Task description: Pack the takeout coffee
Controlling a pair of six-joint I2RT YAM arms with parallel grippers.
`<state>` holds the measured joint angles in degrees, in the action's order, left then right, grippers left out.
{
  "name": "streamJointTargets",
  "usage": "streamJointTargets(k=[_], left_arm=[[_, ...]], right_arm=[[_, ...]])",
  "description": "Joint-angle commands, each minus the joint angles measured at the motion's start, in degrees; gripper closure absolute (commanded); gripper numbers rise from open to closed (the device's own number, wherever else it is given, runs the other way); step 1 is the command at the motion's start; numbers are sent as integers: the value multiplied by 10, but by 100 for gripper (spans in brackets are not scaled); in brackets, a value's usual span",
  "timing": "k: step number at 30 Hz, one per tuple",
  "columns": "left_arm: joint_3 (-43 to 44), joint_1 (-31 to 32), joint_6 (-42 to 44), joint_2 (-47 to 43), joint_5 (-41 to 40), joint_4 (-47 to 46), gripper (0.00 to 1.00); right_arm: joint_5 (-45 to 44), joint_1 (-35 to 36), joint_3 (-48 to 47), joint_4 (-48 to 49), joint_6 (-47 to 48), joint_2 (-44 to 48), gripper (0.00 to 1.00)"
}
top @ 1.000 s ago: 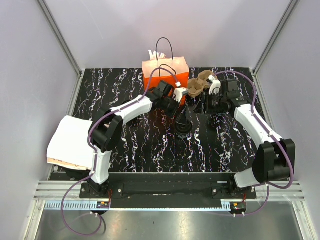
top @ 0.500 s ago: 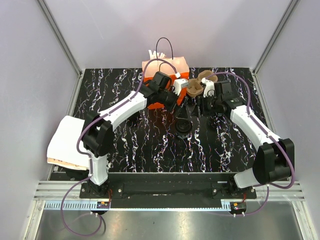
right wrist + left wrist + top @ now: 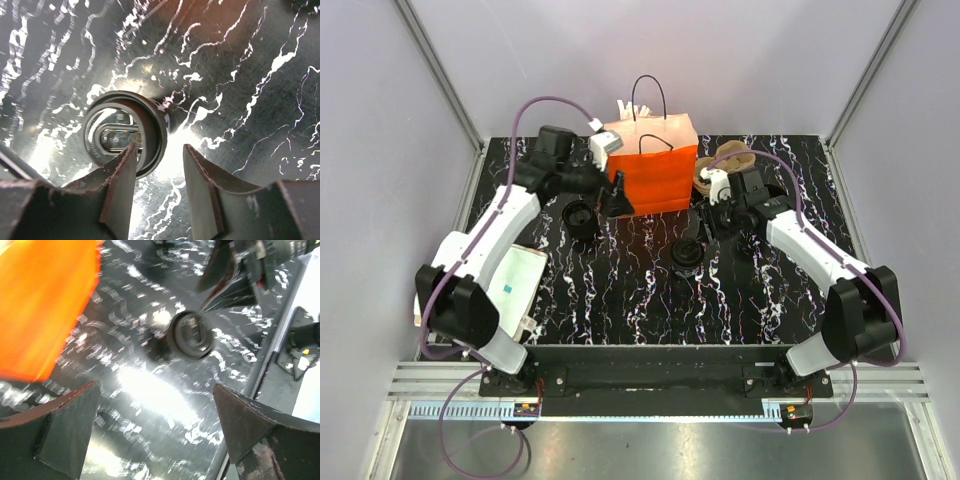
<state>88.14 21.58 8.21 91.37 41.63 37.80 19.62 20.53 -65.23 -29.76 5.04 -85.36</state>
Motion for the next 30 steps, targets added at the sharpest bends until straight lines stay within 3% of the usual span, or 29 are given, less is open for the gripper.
streamJointTargets(k=[1,11,22,26,30], left_arm=[[-59,-37,46,-58,43,11,1],[-126,-116,47,-100,70,1,1],[-140,-138,36,-108,100,-12,1],[-143,-143,33,-108,105,-16,1],[-145,-143,31,-105,108,-19,1]], right_arm=[[-23,17,-20,-4,36,-12,54],[-53,45,-55,-36,52,-40,60],[-95,72,-70,-67,69,-61,67],[-106,77,-82,-76,70,-68,75],[-114,82,-91,-84,70,-67,92]])
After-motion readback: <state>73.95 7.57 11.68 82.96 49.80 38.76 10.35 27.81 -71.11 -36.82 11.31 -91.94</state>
